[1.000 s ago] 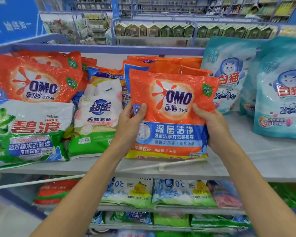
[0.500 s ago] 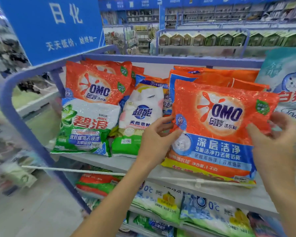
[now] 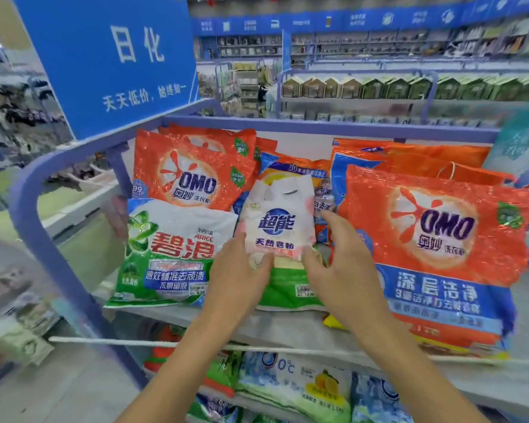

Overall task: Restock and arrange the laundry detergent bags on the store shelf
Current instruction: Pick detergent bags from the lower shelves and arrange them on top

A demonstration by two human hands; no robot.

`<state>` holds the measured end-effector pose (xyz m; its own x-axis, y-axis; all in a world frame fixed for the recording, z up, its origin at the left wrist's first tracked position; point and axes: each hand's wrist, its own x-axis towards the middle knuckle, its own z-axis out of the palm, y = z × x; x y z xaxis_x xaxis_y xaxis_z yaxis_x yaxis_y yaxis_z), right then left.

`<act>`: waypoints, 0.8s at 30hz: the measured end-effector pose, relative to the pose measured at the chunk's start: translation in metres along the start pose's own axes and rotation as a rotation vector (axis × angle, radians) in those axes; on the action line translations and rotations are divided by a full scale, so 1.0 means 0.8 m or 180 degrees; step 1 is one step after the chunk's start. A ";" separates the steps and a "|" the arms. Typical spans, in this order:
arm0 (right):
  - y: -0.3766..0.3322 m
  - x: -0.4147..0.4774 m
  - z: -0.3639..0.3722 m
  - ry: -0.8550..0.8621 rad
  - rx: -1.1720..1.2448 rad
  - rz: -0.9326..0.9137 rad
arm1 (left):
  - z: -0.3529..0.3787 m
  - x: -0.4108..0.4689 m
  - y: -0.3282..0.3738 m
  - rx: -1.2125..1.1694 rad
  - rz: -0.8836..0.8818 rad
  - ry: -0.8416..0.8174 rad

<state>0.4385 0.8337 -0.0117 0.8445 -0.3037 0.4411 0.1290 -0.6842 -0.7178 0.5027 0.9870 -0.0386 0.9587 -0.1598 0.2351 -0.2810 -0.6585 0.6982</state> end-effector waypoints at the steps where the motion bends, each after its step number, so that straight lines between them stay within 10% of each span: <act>1: -0.003 0.016 0.016 -0.0180 -0.0037 0.0280 | 0.001 0.003 -0.004 0.0106 -0.0002 -0.0122; 10: 0.008 0.110 0.058 -0.0790 0.0587 0.2285 | 0.008 0.041 -0.021 0.0045 -0.0424 -0.0649; 24: -0.064 0.081 0.026 0.0275 0.3028 0.1436 | -0.055 0.023 -0.005 -0.2551 -0.0294 -0.0601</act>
<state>0.4970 0.8625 0.0423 0.8807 -0.4722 0.0381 0.1983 0.2943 -0.9349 0.5198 1.0189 -0.0069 0.9505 -0.2987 0.0855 -0.0779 0.0374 0.9963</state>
